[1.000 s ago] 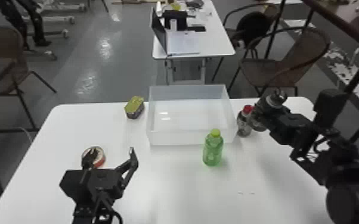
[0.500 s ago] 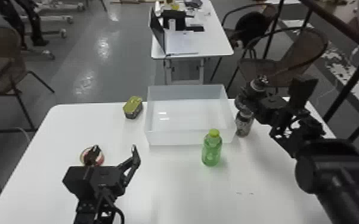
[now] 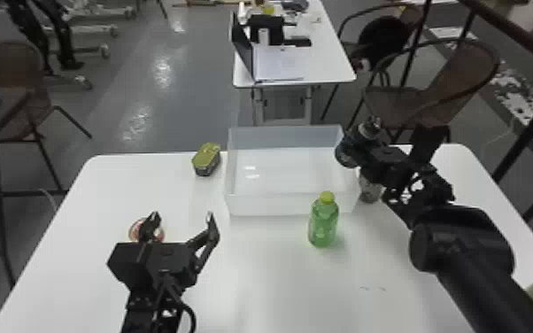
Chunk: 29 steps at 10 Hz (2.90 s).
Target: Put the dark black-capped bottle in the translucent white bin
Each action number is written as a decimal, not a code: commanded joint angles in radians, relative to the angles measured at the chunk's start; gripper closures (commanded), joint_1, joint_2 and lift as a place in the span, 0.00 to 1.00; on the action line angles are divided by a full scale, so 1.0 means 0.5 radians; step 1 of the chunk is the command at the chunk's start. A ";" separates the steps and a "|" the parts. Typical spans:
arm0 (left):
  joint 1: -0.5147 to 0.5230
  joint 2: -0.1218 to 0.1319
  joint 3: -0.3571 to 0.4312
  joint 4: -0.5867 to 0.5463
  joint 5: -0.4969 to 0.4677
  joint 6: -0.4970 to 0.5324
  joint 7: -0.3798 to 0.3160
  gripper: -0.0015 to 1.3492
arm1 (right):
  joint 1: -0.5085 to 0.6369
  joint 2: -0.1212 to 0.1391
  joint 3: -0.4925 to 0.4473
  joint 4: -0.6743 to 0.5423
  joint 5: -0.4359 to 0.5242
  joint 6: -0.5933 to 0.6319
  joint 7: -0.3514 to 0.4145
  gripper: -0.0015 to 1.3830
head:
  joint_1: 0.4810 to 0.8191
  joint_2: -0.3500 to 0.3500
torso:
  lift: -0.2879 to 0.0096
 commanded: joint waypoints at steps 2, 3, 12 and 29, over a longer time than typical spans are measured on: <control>-0.053 0.019 -0.036 0.052 0.028 -0.018 0.000 0.17 | -0.193 0.036 0.066 0.393 -0.147 -0.115 0.020 0.50 | 0.63 0.60 | 0.84; -0.066 0.016 -0.039 0.061 0.028 -0.024 0.000 0.17 | -0.217 0.039 0.093 0.460 -0.168 -0.106 0.020 0.38 | 0.63 0.59 | 0.84; -0.014 0.004 -0.011 0.061 0.044 -0.089 -0.009 0.17 | 0.568 -0.071 0.127 -0.991 -0.113 0.121 -0.228 0.06 | 0.63 0.66 | 0.84; 0.088 0.019 0.022 -0.043 0.019 -0.040 0.012 0.17 | 1.792 -0.053 -0.247 -2.190 0.513 0.526 -0.440 0.07 | 0.63 0.58 | 0.84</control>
